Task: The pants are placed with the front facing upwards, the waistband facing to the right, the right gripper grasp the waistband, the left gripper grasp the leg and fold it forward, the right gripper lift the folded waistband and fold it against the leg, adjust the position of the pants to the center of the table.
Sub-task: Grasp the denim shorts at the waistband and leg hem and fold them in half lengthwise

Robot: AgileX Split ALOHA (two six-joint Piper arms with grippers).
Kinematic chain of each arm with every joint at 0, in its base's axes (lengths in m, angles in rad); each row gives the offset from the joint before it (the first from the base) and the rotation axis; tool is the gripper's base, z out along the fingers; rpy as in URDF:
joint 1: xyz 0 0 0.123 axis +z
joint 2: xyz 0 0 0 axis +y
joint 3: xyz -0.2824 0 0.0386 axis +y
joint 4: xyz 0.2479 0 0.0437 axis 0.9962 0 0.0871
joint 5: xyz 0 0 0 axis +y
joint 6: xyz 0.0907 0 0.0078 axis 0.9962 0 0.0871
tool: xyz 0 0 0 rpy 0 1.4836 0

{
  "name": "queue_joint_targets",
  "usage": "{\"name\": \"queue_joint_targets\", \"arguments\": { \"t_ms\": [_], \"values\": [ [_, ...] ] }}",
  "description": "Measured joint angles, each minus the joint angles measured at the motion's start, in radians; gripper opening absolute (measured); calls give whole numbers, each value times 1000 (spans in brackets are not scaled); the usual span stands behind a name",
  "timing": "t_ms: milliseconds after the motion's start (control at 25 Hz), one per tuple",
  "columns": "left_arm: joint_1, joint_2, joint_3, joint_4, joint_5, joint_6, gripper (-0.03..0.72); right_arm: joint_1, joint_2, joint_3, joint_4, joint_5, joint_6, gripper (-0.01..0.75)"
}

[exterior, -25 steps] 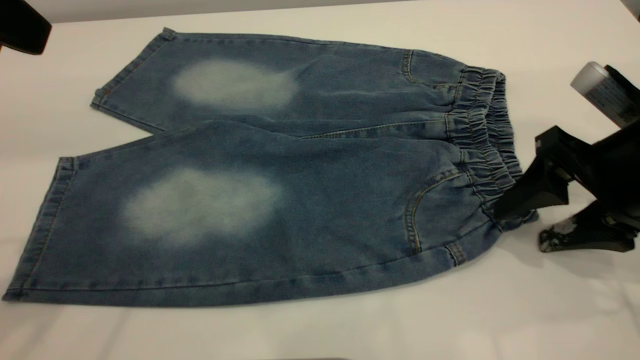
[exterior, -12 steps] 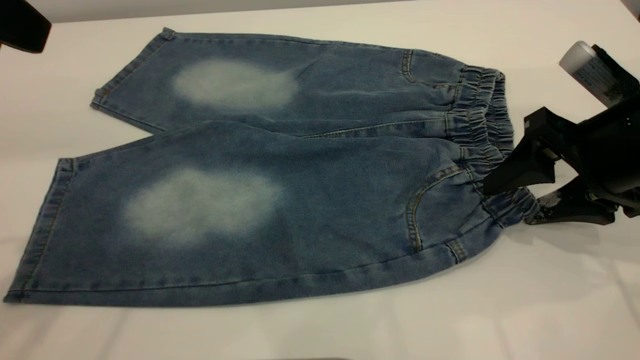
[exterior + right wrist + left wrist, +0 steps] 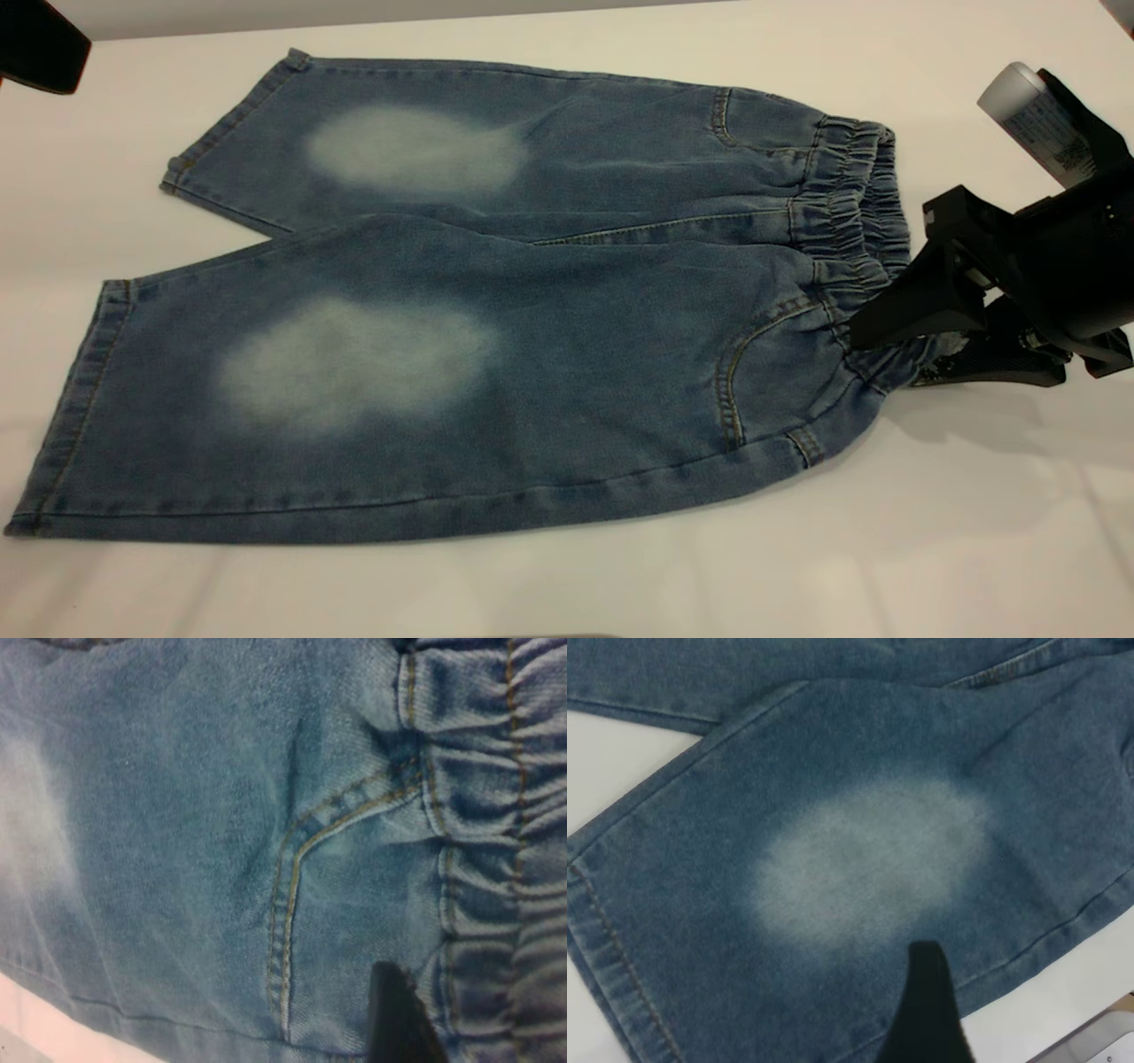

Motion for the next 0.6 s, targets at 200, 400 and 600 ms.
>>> {"name": "queue_joint_targets", "arguments": {
  "t_ms": [200, 400, 600],
  "values": [
    [0, 0, 0, 2, 6, 0, 504, 0, 0, 0, -4, -6, 0, 345],
    [0, 43, 0, 82, 27, -8, 504, 0, 0, 0, -4, -27, -7, 208],
    [-29, 149, 0, 170, 7, -32, 493, 0, 0, 0, 6, -27, -28, 50]
  ]
}}
